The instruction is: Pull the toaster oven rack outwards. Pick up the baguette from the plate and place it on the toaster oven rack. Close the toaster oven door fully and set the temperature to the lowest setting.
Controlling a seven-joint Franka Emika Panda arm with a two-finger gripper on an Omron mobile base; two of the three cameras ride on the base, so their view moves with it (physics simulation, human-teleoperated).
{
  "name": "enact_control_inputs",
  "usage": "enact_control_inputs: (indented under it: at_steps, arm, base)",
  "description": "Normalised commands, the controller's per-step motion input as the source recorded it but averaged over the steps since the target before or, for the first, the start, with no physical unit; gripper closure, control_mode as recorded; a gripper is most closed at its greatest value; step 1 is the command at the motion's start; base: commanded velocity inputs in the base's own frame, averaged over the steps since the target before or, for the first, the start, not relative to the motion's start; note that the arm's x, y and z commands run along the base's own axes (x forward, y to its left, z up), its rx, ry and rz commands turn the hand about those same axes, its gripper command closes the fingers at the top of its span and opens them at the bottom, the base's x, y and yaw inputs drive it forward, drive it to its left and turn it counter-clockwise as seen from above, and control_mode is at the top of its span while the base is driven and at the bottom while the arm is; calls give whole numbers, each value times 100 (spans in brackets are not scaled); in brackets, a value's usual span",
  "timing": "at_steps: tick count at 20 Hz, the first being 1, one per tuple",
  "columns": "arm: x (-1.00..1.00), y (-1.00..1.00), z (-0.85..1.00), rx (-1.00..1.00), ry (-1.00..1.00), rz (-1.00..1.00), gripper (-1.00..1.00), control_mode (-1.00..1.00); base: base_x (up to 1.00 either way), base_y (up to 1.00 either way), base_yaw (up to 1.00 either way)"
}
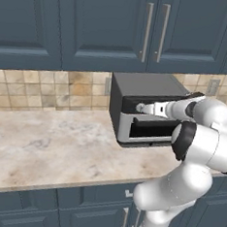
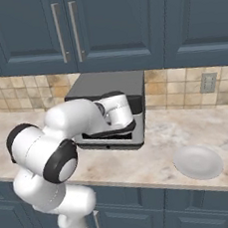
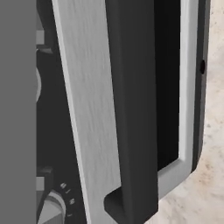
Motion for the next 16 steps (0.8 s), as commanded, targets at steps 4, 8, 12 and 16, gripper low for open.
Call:
enact_control_inputs:
  at_steps: [4,8,12,16]
  arm:
    - [50,11,-23,-46,-22,25,-100,-100]
    - [26,2,-27,-49,-30,17,-100,-100]
    - [2,3,-24,-51,-39,3,-100,-100]
    - [0,3,-25,-44,-42,-1,-100,-100]
  base:
    - [0,0,0]
    - [0,0,0]
    - [0,0,0]
    - [0,0,0]
